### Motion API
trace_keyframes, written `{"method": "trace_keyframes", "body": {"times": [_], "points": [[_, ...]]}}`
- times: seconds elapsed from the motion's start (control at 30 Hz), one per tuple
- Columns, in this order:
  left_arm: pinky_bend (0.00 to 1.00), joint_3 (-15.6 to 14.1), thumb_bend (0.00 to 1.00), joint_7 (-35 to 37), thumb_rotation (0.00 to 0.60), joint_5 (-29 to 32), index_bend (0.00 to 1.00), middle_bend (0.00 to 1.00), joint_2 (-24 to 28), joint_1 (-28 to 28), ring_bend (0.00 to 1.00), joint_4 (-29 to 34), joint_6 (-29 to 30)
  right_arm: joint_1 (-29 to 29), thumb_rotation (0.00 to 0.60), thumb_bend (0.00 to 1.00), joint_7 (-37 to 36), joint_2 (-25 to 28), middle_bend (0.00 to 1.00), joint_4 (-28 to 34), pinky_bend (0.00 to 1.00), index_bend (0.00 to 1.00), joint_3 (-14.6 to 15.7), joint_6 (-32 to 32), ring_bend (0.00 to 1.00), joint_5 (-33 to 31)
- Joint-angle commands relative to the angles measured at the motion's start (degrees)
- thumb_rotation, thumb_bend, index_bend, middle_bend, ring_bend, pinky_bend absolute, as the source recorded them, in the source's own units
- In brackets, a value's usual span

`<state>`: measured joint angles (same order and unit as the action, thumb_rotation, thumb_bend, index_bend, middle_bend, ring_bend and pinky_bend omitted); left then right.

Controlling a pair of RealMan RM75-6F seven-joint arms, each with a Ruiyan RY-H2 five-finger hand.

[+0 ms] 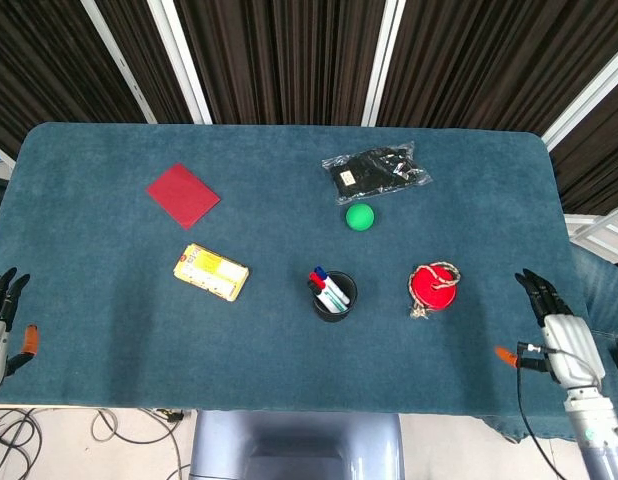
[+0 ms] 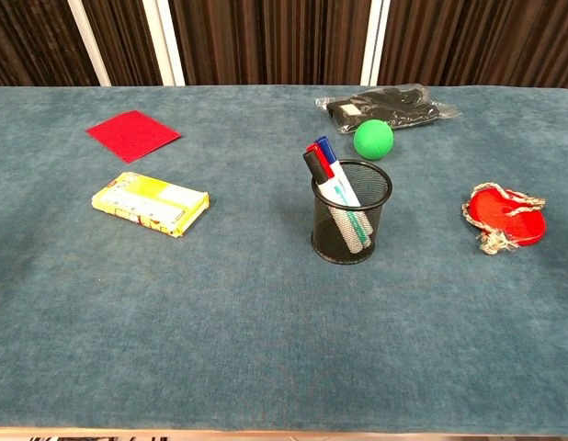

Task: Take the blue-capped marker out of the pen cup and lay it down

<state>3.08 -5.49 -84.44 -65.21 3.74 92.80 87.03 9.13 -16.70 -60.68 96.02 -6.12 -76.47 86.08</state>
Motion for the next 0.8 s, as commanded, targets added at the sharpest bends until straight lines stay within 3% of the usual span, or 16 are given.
{"method": "trace_keyframes", "body": {"times": [0.03,0.23,0.47,0.57,0.8], "points": [[0.0,0.1,0.51,0.1,0.6,0.3,0.06,0.0,0.0,0.0,0.0,0.2,-0.1,5.2,0.6,0.19,-8.6,6.0,0.0,2.5,0.2,0.0,-1.4,7.7,0.0,0.2],[0.0,0.2,0.51,0.2,0.6,0.7,0.06,0.0,0.2,-0.1,0.0,0.5,-0.2,12.3,0.6,0.23,-17.5,6.8,0.0,1.1,0.2,0.01,-3.0,17.7,0.0,-0.6],[0.0,0.7,0.51,0.9,0.6,2.1,0.06,0.0,0.4,-0.1,0.0,0.9,-0.7,20.7,0.6,0.31,-29.1,3.6,0.0,-4.0,0.2,0.04,-3.5,28.0,0.0,1.1],[0.0,0.7,0.51,0.8,0.6,2.2,0.06,0.0,0.5,-0.1,0.0,0.9,-0.8,23.5,0.6,0.36,-33.6,1.9,0.0,-6.8,0.2,0.07,-3.6,30.9,0.0,1.2],[0.0,0.8,0.51,0.7,0.6,2.8,0.06,0.0,0.5,0.0,0.0,1.1,-1.2,27.9,0.6,0.33,-39.9,-1.9,0.0,-10.5,0.2,0.12,-3.2,35.1,0.0,1.4]]}}
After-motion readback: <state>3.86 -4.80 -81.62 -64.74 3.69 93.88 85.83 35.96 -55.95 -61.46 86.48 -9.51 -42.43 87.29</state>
